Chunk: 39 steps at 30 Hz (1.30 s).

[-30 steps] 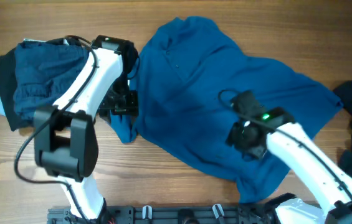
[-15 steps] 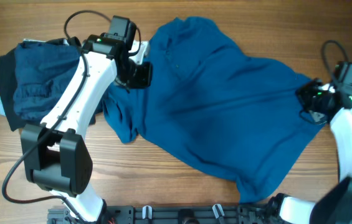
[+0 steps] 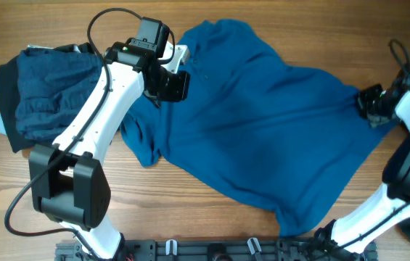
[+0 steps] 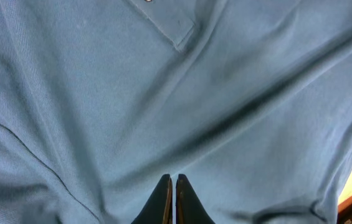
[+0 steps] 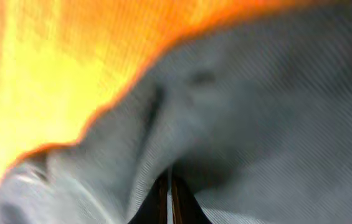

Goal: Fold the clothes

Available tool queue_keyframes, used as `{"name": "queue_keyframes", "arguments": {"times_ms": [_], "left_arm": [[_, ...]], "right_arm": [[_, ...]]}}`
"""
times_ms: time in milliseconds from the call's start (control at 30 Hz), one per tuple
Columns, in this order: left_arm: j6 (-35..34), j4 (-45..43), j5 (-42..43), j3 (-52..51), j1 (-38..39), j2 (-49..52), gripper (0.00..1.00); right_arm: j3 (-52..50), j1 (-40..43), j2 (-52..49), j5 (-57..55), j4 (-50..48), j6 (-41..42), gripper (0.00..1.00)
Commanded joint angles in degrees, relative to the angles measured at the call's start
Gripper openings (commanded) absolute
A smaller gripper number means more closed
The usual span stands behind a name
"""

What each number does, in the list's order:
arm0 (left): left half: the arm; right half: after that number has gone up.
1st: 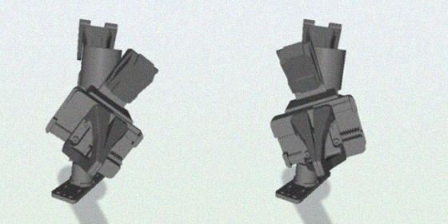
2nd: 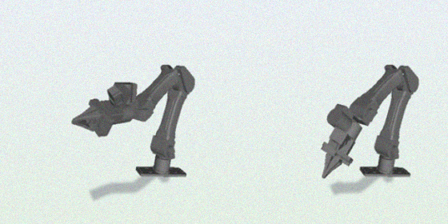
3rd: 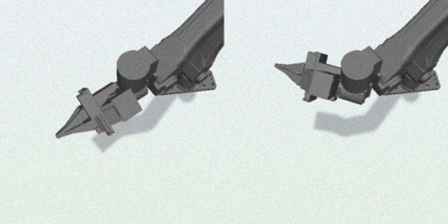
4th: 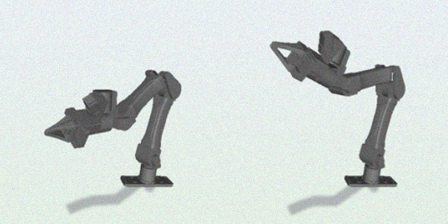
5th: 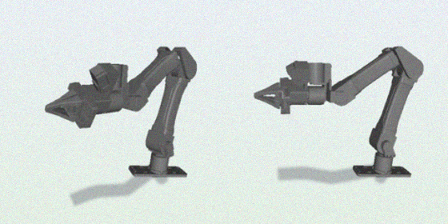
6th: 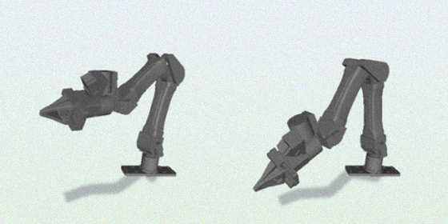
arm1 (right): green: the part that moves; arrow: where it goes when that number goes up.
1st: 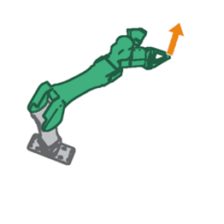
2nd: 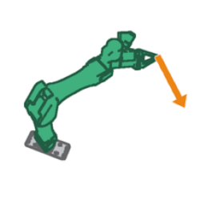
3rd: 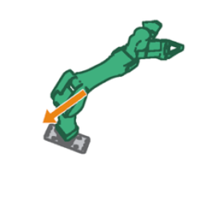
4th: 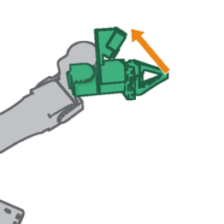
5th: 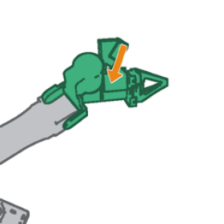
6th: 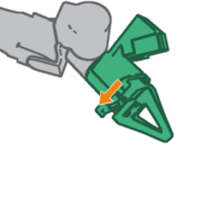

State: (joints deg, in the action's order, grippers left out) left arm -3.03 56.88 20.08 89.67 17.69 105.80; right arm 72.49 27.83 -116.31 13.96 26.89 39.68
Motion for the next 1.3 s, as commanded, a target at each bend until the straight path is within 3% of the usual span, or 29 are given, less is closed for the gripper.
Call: {"name": "queue_keyframes", "arguments": {"times_ms": [0,167,200,300,333,400,467,533,567,767,900,1067,1167,1267], "left_arm": [[1.11,-0.13,1.16,0.02,0.11,-0.85,0.04],[1.09,-0.63,1.16,0.02,0.11,-0.85,0.04],[1.11,-0.81,1.16,0.02,0.11,-0.85,0.10],[1.11,-2.21,1.14,0.02,0.11,-0.85,0.42],[1.11,-3.10,1.11,0.02,0.11,-0.85,0.70],[1.11,-5.07,0.57,0.02,0.09,-0.85,0.82],[1.11,-7.28,-3.06,0.02,0.09,-0.85,0.88],[1.11,-9.31,-9.70,0.02,0.04,-0.79,0.93],[1.14,-10.19,-11.87,0.02,-0.02,-0.76,0.96],[2.84,-16.09,-17.42,0.00,-2.36,2.84,0.95],[2.82,-17.66,-17.77,0.02,-6.19,8.24,0.94],[2.84,-23.04,-14.10,0.02,-10.82,15.93,0.87],[2.89,-24.35,-14.19,0.00,-11.23,19.39,0.83],[2.82,-24.11,-14.16,0.00,-11.21,21.99,0.69]], "right_arm": [[4.02,-1.88,-9.57,-0.13,-0.46,2.54,0.04],[10.86,-4.81,-15.93,2.60,-2.25,4.02,0.04],[12.46,-5.51,-16.50,3.37,-3.06,4.00,0.04],[16.72,-6.29,-16.57,4.55,-4.85,3.04,0.04],[19.23,-6.21,-16.57,6.32,-4.59,1.22,0.04],[24.06,-5.51,-16.28,10.23,-2.32,-4.13,0.04],[27.91,-4.57,-15.23,12.85,1.42,-9.16,0.15],[31.30,-3.17,-12.17,16.33,6.12,-15.69,0.39],[31.80,-2.60,-10.38,17.64,7.67,-17.59,0.46],[31.82,-0.96,2.03,18.69,19.91,-22.75,0.60],[31.82,-1.03,7.58,18.64,29.68,-24.76,0.62],[31.12,-1.79,8.92,17.75,41.77,-28.85,0.62],[29.42,-2.97,8.92,12.76,44.22,-29.73,0.63],[27.69,-3.63,8.92,7.82,44.83,-29.68,0.66]]}}
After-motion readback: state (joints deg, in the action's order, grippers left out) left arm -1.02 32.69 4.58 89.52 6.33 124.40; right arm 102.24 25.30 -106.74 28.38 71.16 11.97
